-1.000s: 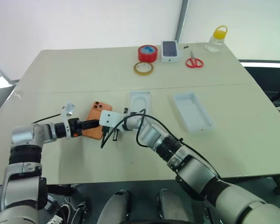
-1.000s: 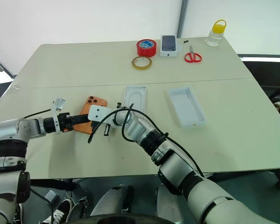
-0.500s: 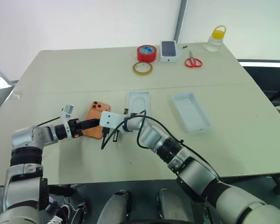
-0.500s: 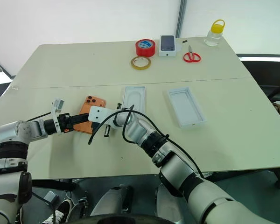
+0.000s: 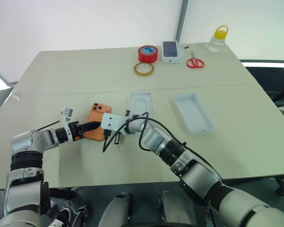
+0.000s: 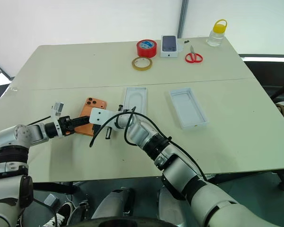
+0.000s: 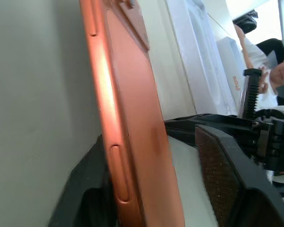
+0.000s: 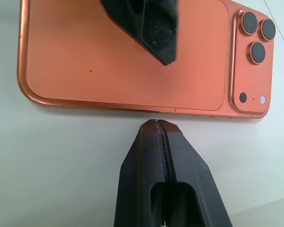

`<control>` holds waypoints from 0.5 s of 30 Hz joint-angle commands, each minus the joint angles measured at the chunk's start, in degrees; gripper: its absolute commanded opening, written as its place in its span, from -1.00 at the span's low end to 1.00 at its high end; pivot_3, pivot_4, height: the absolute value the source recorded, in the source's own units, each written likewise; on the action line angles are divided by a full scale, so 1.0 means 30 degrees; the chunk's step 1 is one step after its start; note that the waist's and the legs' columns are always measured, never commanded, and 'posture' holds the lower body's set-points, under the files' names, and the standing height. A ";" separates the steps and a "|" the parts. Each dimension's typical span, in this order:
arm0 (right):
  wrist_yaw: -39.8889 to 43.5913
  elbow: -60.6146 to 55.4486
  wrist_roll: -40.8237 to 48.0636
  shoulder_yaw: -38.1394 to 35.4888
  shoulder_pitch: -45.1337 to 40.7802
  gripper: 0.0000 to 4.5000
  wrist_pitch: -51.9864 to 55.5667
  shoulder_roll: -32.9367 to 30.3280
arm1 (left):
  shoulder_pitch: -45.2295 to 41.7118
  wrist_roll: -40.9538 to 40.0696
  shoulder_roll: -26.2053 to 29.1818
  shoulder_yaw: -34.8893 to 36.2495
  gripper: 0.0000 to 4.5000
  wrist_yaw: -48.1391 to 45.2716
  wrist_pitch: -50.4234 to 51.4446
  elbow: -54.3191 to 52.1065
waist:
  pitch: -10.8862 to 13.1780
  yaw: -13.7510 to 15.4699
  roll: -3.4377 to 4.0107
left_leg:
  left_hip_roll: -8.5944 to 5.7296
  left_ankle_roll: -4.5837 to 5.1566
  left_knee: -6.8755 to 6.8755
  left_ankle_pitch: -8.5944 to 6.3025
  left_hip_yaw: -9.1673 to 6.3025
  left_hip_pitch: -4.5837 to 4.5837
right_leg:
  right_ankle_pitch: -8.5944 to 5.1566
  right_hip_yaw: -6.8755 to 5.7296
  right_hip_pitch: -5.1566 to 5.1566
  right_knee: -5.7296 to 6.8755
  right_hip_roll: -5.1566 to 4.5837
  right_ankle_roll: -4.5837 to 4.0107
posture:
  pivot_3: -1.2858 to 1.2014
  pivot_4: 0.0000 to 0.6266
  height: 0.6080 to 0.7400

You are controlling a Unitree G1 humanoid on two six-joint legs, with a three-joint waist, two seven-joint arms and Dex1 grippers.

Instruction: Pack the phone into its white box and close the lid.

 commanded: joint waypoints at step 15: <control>0.3382 -0.6782 0.6735 -0.5171 0.0998 -0.76 0.3082 -0.0225 | 0.1637 -0.3502 -0.1864 0.4695 -1.00 0.2763 0.0780 -0.2346 | 0.0005 0.0022 -0.0019 | 0.0017 -0.0005 -0.0001 0.0003 -0.0018 -0.0043 | 0.0001 -0.0008 -0.0031 -0.0002 0.0003 -0.0003 | 0.03 -0.52 1.00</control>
